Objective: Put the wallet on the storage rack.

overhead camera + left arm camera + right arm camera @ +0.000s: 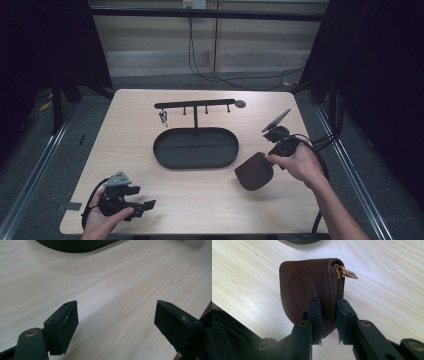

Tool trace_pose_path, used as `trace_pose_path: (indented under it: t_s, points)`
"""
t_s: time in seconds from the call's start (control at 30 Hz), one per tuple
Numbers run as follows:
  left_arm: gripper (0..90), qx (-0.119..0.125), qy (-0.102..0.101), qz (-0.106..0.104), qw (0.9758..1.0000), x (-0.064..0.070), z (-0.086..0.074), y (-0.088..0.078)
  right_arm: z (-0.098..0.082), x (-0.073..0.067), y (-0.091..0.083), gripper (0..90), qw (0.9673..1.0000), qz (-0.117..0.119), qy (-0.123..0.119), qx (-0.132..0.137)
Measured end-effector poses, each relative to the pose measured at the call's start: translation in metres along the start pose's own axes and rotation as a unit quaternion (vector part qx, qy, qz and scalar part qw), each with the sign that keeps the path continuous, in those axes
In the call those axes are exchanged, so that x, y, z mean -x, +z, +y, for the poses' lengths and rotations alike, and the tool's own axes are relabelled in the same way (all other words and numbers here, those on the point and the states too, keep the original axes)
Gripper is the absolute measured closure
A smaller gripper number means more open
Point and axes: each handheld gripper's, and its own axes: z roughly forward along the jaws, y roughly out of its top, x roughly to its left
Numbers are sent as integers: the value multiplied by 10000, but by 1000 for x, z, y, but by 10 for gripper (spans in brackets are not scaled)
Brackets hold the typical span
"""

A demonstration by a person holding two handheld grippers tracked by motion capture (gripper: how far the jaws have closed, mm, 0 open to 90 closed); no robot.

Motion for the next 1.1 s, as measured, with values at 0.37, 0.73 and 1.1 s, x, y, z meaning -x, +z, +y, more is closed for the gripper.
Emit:
trace_pose_path:
  t_s: [0.37, 0.73, 1.1]
  points:
    - [161, 64, 70, -196, 9998, 1, 0, -1, 9, -1, -18, 750, 9998, -109, 57, 156]
    - [161, 41, 225, -250, 9994, 3, -2, -2, 22, 3, -29, 750, 9996, -116, 113, 213]
    - [162, 27, 256, -252, 9993, 3, -2, -2, 40, 7, -37, 750, 9990, -28, 223, 386]
